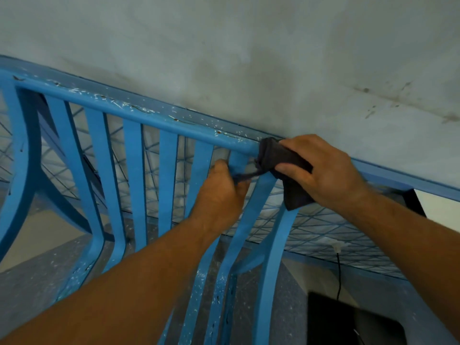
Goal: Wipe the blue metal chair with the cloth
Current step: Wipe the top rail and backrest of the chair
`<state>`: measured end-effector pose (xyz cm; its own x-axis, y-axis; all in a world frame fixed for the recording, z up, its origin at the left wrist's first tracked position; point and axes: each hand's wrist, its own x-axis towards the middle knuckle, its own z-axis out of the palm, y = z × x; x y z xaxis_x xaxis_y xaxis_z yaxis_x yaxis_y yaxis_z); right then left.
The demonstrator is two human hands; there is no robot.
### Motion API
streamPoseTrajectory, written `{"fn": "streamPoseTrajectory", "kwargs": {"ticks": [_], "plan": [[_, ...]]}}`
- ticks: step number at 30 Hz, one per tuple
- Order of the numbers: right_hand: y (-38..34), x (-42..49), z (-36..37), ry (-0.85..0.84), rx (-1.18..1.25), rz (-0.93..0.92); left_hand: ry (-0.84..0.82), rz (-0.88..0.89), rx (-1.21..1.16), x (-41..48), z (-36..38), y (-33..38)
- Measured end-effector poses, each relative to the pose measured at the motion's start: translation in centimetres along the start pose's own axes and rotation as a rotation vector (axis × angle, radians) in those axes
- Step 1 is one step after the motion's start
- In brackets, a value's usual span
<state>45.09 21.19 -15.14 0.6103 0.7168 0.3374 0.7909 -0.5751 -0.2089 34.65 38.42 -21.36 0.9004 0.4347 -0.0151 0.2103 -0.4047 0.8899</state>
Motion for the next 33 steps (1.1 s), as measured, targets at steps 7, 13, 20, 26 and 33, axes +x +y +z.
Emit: {"fn": "streamPoseTrajectory", "kwargs": {"ticks": [7,13,20,26,33], "plan": [[-0.8,1.8,-1.6,-0.391,-0.192,0.071,0.195,0.128,0.212,-2.5,-6.0,-3.0],[-3.6,5.8,-0.9,-0.495,-0.260,0.220,0.458,0.035,0.152,-1.1,-9.4,-3.3],[-3.6,3.0,-0.5,-0.189,-0.351,-0.011,0.461,-0.113,0.093,1.2,-10.9,-3.7],[-1.8,2.2,0.0,-0.172,-0.387,-0.241,0.233,0.003,0.118,2.7,-10.6,-3.5],[-5.2,7.4,0.2,-0.502,-0.265,0.099,0.087,0.049,0.208,3.2,-11.5,-3.7]]}}
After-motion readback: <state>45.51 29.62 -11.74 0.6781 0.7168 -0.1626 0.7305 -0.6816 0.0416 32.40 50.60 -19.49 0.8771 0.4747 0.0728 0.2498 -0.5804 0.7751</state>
